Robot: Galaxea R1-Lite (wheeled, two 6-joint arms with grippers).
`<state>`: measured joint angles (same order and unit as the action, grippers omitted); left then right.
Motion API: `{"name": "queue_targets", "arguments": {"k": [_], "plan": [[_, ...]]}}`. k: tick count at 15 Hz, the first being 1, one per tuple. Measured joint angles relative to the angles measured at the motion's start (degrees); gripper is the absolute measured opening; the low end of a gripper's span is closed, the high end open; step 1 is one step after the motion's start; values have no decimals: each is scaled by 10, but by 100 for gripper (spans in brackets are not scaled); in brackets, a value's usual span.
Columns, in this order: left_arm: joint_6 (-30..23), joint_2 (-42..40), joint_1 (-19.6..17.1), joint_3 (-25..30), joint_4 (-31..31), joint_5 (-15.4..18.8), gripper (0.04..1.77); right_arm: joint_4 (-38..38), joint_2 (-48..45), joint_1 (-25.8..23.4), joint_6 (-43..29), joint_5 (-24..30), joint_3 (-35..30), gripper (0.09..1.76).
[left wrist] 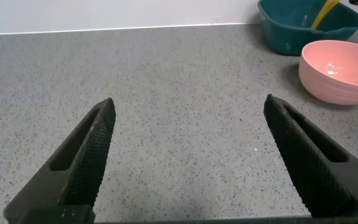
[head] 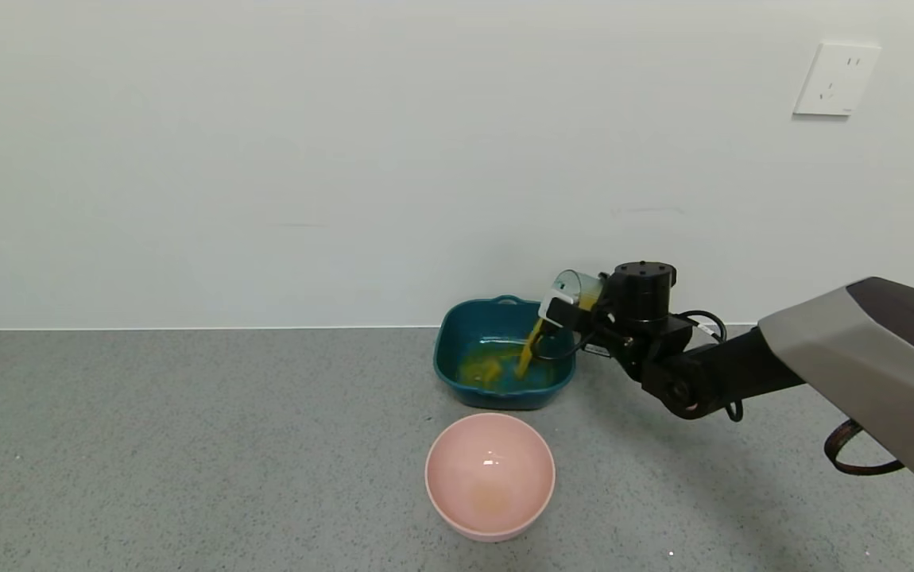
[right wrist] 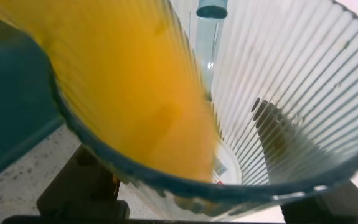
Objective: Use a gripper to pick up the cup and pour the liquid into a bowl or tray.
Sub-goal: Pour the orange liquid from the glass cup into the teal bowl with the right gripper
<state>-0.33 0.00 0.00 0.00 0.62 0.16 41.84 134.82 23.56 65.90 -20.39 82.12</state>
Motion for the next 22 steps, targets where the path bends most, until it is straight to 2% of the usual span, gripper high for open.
{"name": "queue_targets", "arguments": {"k": [22], "plan": [[0, 0, 0, 0, 0, 0, 172, 1, -2, 15, 171, -25, 28, 137]]}}
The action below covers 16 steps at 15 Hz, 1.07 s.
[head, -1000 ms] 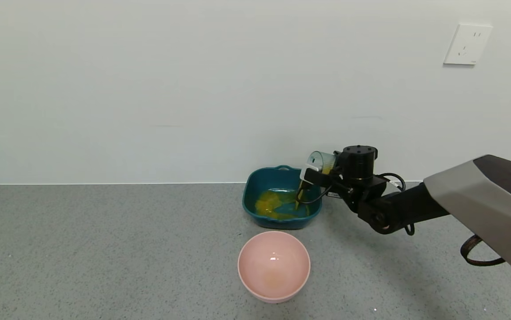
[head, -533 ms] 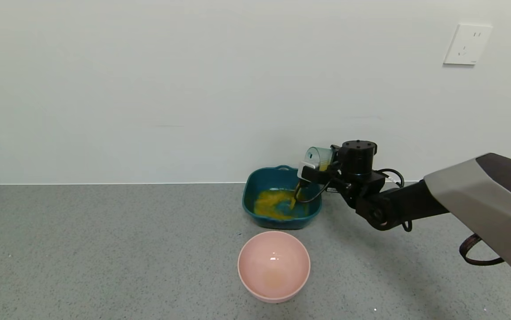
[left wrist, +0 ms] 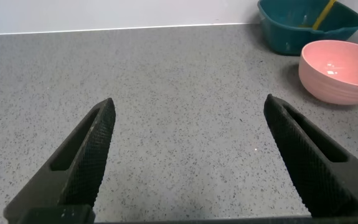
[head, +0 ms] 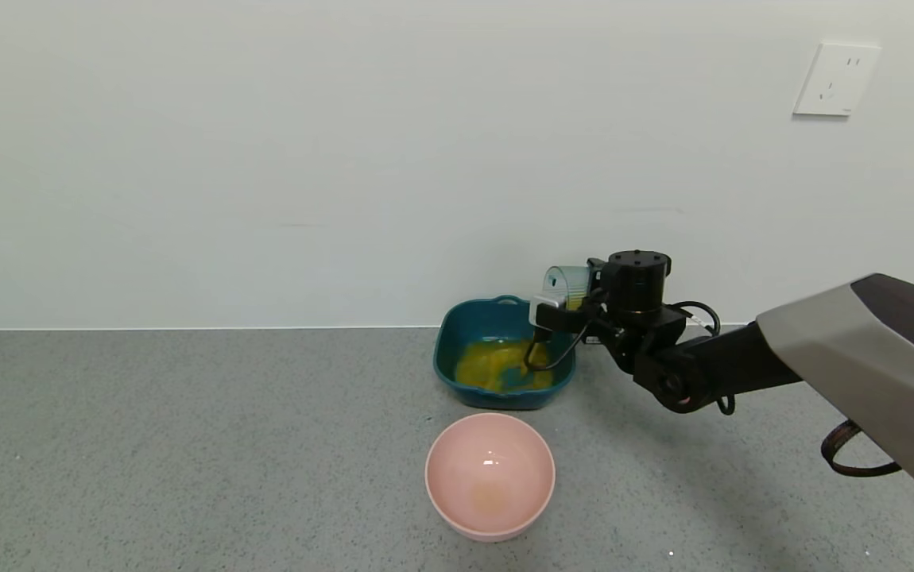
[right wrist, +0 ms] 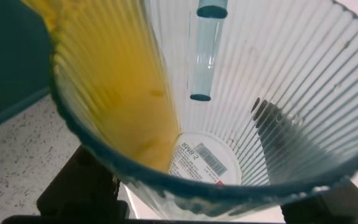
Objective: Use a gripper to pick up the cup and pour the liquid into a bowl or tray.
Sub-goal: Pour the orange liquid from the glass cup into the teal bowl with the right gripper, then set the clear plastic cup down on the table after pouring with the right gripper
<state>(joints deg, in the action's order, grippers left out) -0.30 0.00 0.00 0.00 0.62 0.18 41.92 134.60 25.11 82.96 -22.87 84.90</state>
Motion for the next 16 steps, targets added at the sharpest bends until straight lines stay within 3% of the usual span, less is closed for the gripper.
{"name": "queue_targets", "arguments": {"k": [16], "plan": [[0, 0, 0, 0, 0, 0, 172, -2, -2, 26, 146, -22, 12, 137]]}}
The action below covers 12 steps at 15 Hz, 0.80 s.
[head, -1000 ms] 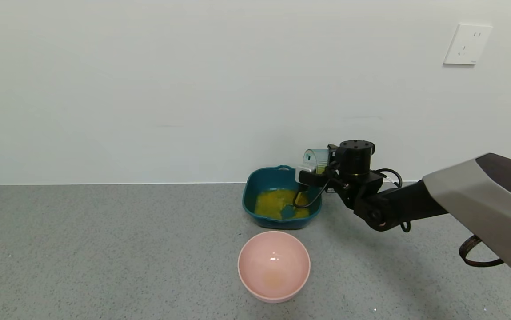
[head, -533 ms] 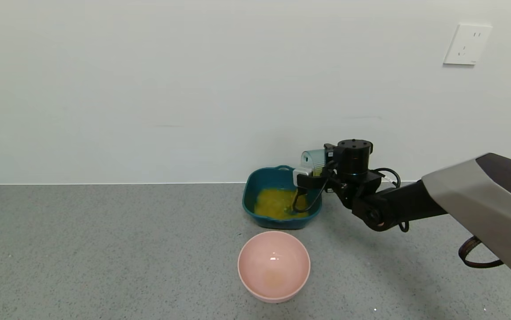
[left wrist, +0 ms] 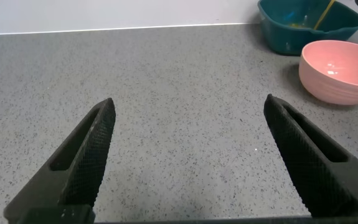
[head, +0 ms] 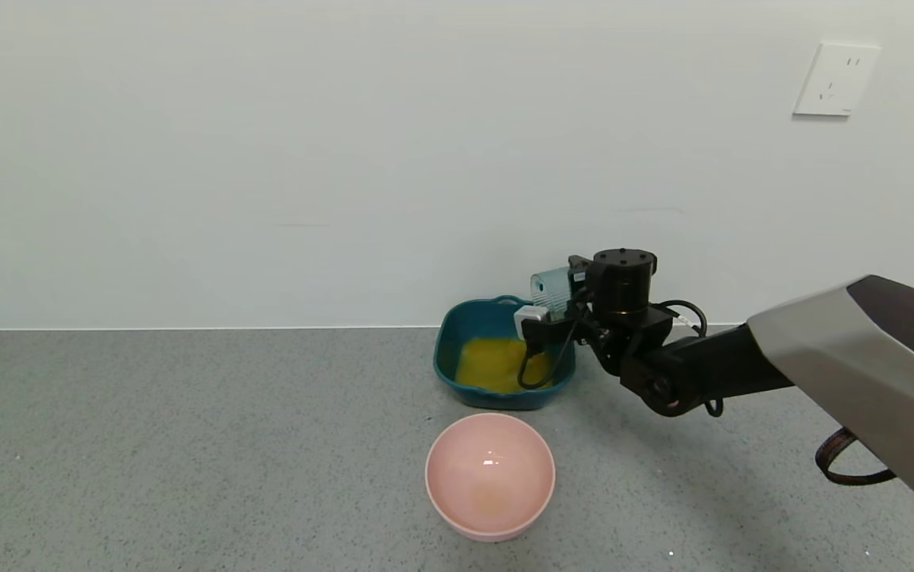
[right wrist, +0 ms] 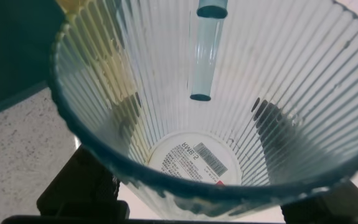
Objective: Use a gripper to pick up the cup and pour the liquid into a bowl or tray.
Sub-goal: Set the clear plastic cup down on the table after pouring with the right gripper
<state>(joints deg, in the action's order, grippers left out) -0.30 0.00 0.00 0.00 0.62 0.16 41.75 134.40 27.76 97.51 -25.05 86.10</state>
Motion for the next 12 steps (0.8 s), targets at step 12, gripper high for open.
{"name": "queue_targets", "arguments": {"k": [12], "plan": [[0, 0, 0, 0, 0, 0, 172, 0, -3, 10, 34, -8, 1, 137]]}}
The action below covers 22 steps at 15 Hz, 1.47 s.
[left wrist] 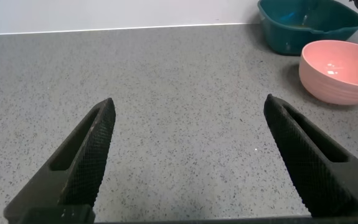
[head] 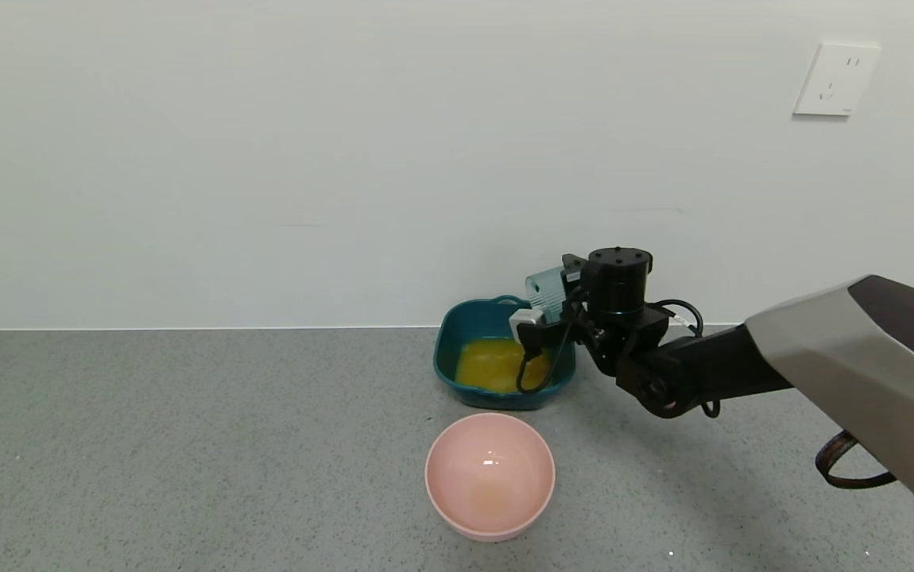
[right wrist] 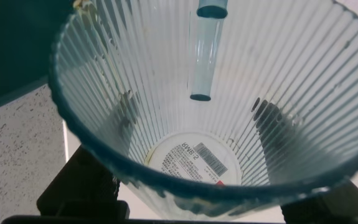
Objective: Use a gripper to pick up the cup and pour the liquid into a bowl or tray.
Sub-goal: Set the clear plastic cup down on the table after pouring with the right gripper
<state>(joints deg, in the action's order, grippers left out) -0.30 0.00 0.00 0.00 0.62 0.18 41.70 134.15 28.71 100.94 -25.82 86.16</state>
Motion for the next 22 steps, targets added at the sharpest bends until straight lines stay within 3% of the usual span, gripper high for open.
{"name": "queue_targets", "arguments": {"k": [15, 18, 22], "plan": [[0, 0, 0, 0, 0, 0, 172, 21, 3, 1, -8, 1, -2, 137], [0, 0, 0, 0, 0, 0, 172, 29, 4, 0, -55, 2, -10, 137], [0, 0, 0, 0, 0, 0, 172, 36, 0, 8, -173, 1, -34, 137]]}}
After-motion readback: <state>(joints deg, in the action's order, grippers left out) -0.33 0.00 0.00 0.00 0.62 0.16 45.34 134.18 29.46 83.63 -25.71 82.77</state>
